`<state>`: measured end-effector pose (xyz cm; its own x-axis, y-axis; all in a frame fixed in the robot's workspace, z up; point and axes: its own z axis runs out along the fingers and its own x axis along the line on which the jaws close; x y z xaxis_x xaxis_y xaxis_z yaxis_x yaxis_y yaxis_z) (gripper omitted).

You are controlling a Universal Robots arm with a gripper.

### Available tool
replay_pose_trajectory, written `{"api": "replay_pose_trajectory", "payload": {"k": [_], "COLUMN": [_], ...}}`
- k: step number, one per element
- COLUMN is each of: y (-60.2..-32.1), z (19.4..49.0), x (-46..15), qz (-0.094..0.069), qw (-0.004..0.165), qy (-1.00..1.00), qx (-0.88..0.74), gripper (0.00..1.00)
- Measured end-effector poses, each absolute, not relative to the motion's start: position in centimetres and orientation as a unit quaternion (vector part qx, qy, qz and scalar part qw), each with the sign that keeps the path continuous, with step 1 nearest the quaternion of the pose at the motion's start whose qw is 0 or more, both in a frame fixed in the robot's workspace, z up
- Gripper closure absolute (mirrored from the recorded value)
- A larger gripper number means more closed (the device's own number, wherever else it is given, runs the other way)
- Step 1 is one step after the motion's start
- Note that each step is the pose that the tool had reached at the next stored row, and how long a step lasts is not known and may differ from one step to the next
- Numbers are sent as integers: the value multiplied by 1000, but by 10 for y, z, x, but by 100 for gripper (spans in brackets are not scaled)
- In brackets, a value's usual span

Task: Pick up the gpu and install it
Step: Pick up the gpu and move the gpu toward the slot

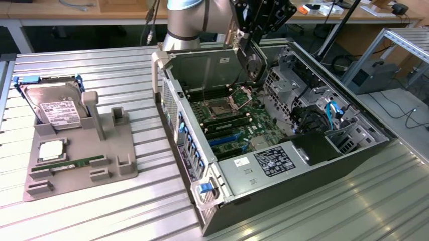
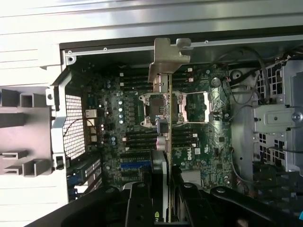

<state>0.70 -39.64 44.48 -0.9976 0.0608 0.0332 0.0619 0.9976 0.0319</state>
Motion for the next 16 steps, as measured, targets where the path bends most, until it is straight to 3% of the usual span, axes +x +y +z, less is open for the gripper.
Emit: {"api": "replay_pose_trajectory", "payload": {"k": [16], "y": [-397], "z": [430], "x": [7], "qz": [-16], "qw": [16], "qy": [-999], "qx": [-31], "gripper": [73]}}
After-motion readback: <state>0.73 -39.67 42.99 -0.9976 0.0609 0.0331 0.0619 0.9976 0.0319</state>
